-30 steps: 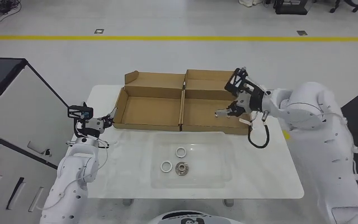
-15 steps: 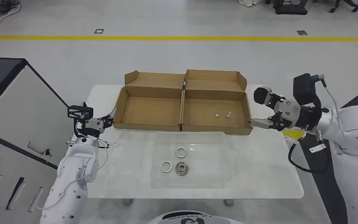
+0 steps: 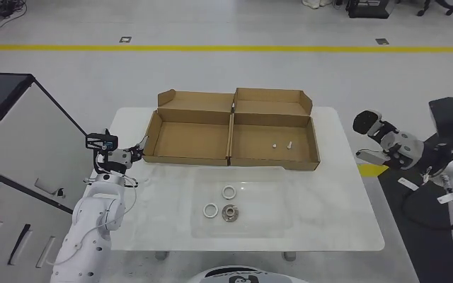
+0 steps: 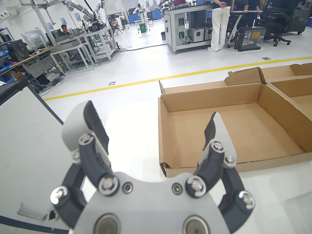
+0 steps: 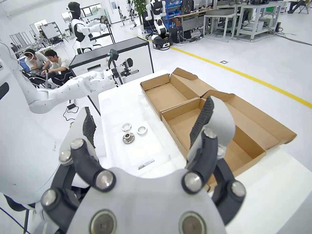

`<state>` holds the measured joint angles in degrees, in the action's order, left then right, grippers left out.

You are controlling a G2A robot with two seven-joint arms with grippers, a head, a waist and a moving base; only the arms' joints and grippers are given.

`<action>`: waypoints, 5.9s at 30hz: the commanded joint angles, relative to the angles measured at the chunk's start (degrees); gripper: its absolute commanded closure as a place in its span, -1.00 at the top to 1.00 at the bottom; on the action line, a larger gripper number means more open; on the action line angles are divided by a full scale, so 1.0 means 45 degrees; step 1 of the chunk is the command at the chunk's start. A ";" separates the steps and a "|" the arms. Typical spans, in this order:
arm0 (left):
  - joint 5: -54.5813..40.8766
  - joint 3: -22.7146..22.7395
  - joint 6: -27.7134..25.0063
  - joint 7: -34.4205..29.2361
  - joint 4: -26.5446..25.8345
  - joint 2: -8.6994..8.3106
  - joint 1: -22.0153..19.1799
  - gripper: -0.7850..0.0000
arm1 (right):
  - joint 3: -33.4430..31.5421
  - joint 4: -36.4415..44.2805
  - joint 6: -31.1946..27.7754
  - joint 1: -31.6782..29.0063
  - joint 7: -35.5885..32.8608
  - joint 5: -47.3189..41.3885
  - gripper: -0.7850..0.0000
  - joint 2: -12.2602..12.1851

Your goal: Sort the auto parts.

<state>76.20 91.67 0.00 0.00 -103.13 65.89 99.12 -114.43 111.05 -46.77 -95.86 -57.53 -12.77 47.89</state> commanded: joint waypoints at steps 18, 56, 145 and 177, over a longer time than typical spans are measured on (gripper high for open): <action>0.0870 0.0216 -0.0433 -0.0274 -0.0770 -0.0072 0.0068 1.00 | 0.0000 0.0000 0.0000 0.0000 -0.0001 0.0001 1.00 0.0001; 0.0502 -0.3315 -0.8339 -1.0451 -0.5938 -0.0457 -0.3430 1.00 | 0.0000 0.0000 0.0000 0.0000 -0.0001 0.0001 1.00 0.0001; -0.6795 -1.4563 -0.4779 -1.7096 -0.2071 -0.2044 -1.1720 1.00 | 0.0000 0.0000 0.0000 0.0000 -0.0001 0.0001 1.00 0.0001; -1.0070 -1.5329 -0.3967 -1.9098 -0.0797 -0.1065 -1.3442 1.00 | 0.0000 0.0000 0.0000 0.0000 -0.0001 0.0001 1.00 0.0001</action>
<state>30.40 23.65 -18.43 -85.79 -107.10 60.54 39.08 -114.43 111.06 -46.76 -95.86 -57.53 -12.77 47.89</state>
